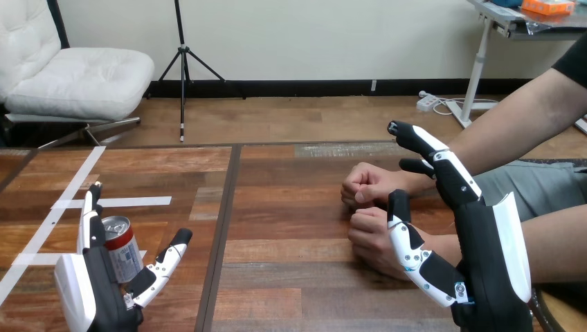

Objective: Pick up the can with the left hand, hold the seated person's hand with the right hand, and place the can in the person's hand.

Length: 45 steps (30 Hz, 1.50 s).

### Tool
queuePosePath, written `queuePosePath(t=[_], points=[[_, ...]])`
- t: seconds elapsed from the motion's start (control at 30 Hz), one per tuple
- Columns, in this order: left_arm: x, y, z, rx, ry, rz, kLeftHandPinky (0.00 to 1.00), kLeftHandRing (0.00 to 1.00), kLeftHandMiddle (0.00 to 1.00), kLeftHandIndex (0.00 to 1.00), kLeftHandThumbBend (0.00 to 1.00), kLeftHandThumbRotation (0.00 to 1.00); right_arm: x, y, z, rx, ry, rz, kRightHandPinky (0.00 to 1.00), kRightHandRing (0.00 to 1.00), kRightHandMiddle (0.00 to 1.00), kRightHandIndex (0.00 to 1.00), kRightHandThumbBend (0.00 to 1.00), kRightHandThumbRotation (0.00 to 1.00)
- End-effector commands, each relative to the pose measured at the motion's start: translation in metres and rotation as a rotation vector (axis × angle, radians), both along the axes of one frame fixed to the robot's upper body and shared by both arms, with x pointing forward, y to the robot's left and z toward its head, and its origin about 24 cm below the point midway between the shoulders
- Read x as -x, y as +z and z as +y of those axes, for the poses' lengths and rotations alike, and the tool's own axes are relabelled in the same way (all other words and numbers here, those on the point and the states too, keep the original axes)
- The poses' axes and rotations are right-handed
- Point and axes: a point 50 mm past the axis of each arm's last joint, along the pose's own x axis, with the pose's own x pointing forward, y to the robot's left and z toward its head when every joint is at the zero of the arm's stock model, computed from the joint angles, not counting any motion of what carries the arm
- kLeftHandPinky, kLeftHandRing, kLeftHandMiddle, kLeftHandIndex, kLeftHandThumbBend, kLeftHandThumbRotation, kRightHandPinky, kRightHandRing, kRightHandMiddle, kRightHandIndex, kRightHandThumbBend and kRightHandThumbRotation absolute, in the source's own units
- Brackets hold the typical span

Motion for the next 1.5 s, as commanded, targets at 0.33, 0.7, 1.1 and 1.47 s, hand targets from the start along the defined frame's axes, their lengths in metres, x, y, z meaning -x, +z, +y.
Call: queuePosePath(t=[0.33,0.7,1.1,1.47], points=[[-0.0072,0.0077,0.0006,0.013,-0.005,-0.044,0.86,0.9,0.92,0.93,0.81,0.31,-0.0056,0.013,-0.0008,0.0,0.009,-0.065,0.76,0.85,0.87,0.83,0.12,0.0],[-0.0052,0.0099,0.0003,0.034,-0.011,-0.069,0.85,0.88,0.91,0.92,0.82,0.3,-0.0065,0.0131,0.0007,0.001,0.014,-0.067,0.76,0.84,0.87,0.83,0.11,0.0],[-0.0041,0.011,-0.0004,0.058,-0.022,-0.084,0.81,0.87,0.89,0.91,0.82,0.29,-0.0072,0.0117,0.0024,-0.019,0.016,-0.064,0.7,0.82,0.87,0.83,0.11,0.0],[-0.0031,0.0143,-0.0019,0.116,-0.069,-0.154,0.82,0.85,0.87,0.88,0.81,0.25,-0.0067,0.0109,0.0034,-0.022,0.013,-0.062,0.69,0.83,0.87,0.84,0.12,0.0]])
